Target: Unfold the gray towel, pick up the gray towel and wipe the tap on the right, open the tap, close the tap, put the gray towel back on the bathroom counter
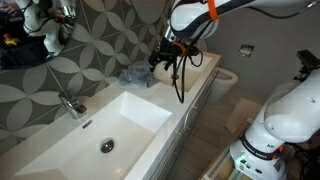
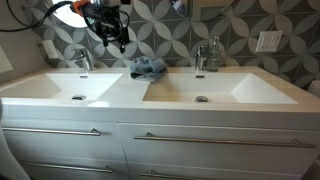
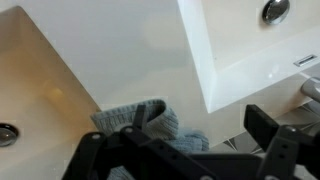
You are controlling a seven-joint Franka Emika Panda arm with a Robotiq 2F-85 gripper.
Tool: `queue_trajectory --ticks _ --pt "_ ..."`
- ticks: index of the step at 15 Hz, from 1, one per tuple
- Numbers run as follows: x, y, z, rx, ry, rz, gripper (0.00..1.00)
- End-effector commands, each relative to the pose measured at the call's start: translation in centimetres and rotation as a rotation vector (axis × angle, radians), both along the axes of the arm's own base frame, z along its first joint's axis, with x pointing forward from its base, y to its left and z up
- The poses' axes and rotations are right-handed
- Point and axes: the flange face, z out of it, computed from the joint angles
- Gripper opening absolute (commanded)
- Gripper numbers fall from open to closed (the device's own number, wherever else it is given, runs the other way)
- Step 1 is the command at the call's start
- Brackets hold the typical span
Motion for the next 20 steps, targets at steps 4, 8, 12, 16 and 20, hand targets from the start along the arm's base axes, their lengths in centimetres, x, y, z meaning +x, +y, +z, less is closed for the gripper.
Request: queue_trajectory --ticks 4,8,12,16,20 --pt "9.3 2.7 -2.7 -0.07 -0.162 -0.05 1.0" --pt "13.3 1.5 -5.5 -0.146 -0.245 -0.061 1.0" --pt "16.5 1.2 -8.9 -0.154 -0.277 -0.078 1.0" --pt "15.6 0.9 -9.8 -0.152 -0.254 -0.063 1.0" --pt "15.6 0.9 -9.2 -0.151 -0.264 -0.063 1.0"
